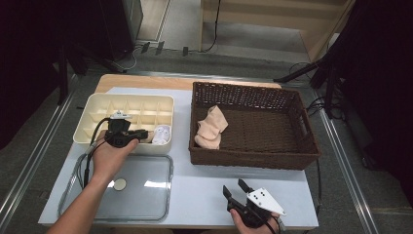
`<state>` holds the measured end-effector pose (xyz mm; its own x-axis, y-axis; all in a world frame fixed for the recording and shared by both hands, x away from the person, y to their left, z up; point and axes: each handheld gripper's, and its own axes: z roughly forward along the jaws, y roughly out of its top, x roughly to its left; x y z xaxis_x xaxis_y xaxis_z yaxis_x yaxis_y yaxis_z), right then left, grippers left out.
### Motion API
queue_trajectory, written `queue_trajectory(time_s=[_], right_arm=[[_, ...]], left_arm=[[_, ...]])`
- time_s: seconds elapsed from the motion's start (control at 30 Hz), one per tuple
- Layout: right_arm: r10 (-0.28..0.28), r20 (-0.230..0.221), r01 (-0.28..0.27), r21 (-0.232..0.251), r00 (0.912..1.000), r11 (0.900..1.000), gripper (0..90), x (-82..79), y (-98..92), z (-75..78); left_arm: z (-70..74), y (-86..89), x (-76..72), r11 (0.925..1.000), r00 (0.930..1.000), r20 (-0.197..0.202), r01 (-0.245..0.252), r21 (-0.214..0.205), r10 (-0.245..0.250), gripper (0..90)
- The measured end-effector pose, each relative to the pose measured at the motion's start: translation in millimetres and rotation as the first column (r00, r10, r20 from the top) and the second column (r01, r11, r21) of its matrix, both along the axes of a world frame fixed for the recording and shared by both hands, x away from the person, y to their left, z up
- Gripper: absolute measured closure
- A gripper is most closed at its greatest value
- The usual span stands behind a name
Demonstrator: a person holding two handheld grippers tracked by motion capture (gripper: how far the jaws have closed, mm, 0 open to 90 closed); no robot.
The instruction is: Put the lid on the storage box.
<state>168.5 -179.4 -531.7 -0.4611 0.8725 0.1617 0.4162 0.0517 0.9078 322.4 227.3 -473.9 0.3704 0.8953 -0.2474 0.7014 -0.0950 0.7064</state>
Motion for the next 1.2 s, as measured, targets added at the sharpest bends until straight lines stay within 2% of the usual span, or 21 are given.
queue_trajectory(time_s=[0.13, 0.2, 0.27, 0.3, 0.33, 0.4, 0.57, 0.7, 0.87, 0.97, 1.2], right_arm=[[-0.007, 0.004, 0.007, 0.008, 1.0000, 0.9999, 41.0, -0.2, -1.6, 1.0], [-0.010, 0.003, 0.010, 0.012, 0.9999, 0.9999, 40.9, -0.6, -2.1, 1.6], [-0.009, 0.010, 0.009, 0.012, 0.9999, 0.9999, 40.7, -0.5, -2.6, 2.0], [-0.012, 0.016, 0.012, 0.014, 0.9998, 0.9998, 40.5, -0.7, -2.7, 2.7], [-0.012, 0.016, 0.012, 0.014, 0.9998, 0.9998, 40.5, -0.7, -2.7, 2.7], [-0.014, 0.022, 0.014, 0.014, 0.9997, 0.9998, 40.3, -1.2, -2.6, 3.4], [-0.021, 0.040, 0.021, 0.013, 0.9990, 0.9997, 38.7, -1.9, -3.3, 5.0], [-0.025, 0.060, 0.024, 0.018, 0.9979, 0.9995, 37.3, -1.6, -5.5, 6.1], [-0.033, 0.070, 0.032, 0.017, 0.9970, 0.9993, 36.4, -1.1, -8.3, 7.3], [-0.041, 0.071, 0.040, 0.014, 0.9966, 0.9991, 35.0, -1.2, -10.2, 8.8], [-0.052, 0.078, 0.051, 0.012, 0.9956, 0.9986, 34.6, -1.9, -11.4, 11.7]], left_arm=[[0.3, 6.5, -5.9, 0.9981, 0.9996, 0.027, -0.004, -0.062, 0.006, 71.8], [1.8, 10.5, -10.9, 0.9971, 0.9989, 0.047, -0.004, -0.076, 0.007, 68.4], [2.8, 13.9, -15.7, 0.9949, 0.9970, 0.075, -0.010, -0.101, 0.018, 63.6], [3.4, 15.7, -18.1, 0.9935, 0.9956, 0.090, -0.017, -0.113, 0.028, 57.8], [4.0, 17.4, -20.5, 0.9927, 0.9941, 0.102, -0.025, -0.118, 0.037, 57.8], [4.6, 19.2, -25.2, 0.9897, 0.9912, 0.125, -0.025, -0.141, 0.043, 51.3], [7.8, 18.9, -38.3, 0.9868, 0.9849, 0.172, 0.010, -0.161, 0.019, 35.3], [12.2, 12.9, -46.7, 0.9892, 0.9830, 0.183, 0.033, -0.143, -0.006, 14.5], [13.8, 8.4, -60.9, 0.9883, 0.9750, 0.220, 0.064, -0.138, -0.033, 1.0], [11.0, 7.8, -71.5, 0.9893, 0.9653, 0.259, 0.070, -0.129, -0.034, 0.0], [2.3, 10.5, -91.3, 0.9872, 0.9552, 0.295, 0.068, -0.144, -0.023, 0.0]])
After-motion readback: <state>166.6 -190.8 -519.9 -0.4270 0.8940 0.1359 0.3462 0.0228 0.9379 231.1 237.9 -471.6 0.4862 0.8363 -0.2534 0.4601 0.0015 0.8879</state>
